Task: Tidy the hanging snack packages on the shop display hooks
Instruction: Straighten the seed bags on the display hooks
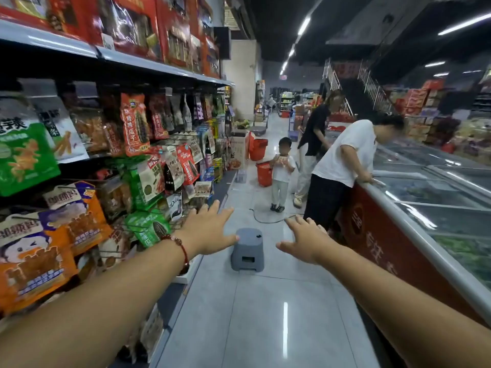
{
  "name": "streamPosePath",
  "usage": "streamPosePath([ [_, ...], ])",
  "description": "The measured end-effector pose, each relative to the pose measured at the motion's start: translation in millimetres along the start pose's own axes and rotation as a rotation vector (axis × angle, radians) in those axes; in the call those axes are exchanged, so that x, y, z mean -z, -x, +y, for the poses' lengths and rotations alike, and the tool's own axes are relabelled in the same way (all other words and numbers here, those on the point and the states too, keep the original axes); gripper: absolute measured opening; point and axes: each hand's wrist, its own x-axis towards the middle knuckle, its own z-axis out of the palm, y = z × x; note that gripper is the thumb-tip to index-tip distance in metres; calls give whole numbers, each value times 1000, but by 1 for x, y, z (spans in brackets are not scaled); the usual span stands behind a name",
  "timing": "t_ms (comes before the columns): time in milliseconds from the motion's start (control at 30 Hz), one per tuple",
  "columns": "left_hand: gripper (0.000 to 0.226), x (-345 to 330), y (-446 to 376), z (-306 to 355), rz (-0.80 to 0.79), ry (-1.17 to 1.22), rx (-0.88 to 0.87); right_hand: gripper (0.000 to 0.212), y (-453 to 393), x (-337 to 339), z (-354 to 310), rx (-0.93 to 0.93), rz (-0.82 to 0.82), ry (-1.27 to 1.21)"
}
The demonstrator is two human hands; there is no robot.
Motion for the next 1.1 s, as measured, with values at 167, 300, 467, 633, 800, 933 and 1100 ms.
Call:
streamPosePath([
  [167,87,-43,-78,-49,-69,16,17,81,-99,-34,-11,-3,-59,29],
  [300,87,-63,-161,-101,-115,19,21,84,-203,-40,-22,-29,-67,0],
  [467,86,-65,-254,-143,-141,32,13,82,-298,-37,-31,-45,-69,7],
  [633,84,-70,-330,-155,-171,41,-21,83,-377,-42,-20,-49,-70,-9],
  [800,84,-87,-407,-161,-165,38,-32,85,-452,-54,2,-33,-103,-20],
  [933,84,-109,-475,-162,-182,20,-20,85,-520,-65,29,0,-127,-5],
  [1100,86,-121,-569,-161,-210,17,16,85,-608,-61,65,26,-160,29],
])
